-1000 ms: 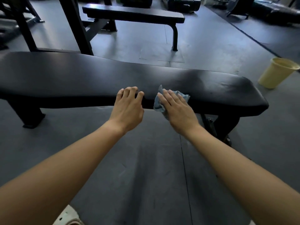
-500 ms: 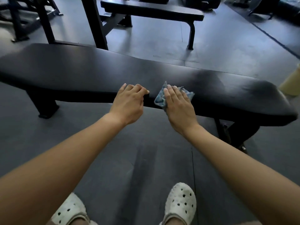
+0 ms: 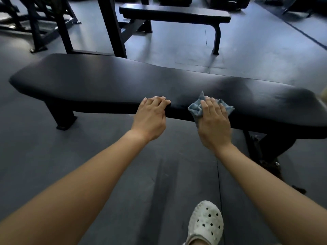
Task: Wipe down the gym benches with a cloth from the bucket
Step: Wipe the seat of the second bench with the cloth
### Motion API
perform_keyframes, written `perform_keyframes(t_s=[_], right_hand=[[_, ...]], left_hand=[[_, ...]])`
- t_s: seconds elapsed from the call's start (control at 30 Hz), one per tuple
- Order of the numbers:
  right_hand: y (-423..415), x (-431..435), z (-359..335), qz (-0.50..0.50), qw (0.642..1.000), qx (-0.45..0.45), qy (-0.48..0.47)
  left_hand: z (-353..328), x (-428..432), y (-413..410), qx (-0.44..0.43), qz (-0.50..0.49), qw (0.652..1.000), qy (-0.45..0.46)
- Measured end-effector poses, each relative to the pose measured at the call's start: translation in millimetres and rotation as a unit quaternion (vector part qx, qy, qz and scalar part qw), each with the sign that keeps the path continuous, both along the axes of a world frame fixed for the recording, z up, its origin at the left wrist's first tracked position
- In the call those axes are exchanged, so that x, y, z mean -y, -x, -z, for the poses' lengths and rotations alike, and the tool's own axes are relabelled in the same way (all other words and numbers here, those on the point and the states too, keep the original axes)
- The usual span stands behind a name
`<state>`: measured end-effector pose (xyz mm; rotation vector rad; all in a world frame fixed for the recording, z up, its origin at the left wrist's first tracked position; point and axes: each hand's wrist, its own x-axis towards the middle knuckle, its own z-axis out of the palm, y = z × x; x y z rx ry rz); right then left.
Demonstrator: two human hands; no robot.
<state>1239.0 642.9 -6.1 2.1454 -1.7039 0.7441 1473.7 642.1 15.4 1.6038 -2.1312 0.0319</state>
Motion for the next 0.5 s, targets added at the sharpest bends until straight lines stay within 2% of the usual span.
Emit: perform_keyframes(t_s=[0.1, 0.23, 0.33, 0.43, 0.5], right_hand=[[-40, 7, 3, 0.032, 0.999, 0.032, 0.019], [-101, 21, 1, -0.001, 1.000, 0.017, 0.026], [-149, 31, -2, -0.057, 0.998, -0.028, 0.015], [-167, 40, -6, -0.129, 0.987, -0.097, -0.004], [-153, 46, -15, -0.167, 0.975, -0.143, -0.011]], left_hand=[[0, 3, -10, 0.001, 0.024, 1.000, 0.015], [2, 0, -29, -0.018, 0.061, 0.997, 0.045], [4, 4, -64, -0.054, 0.013, 0.995, 0.079], [8, 10, -107, -0.042, -0.068, 0.992, 0.094], [12, 11, -125, -0.017, -0.073, 0.992, 0.100]])
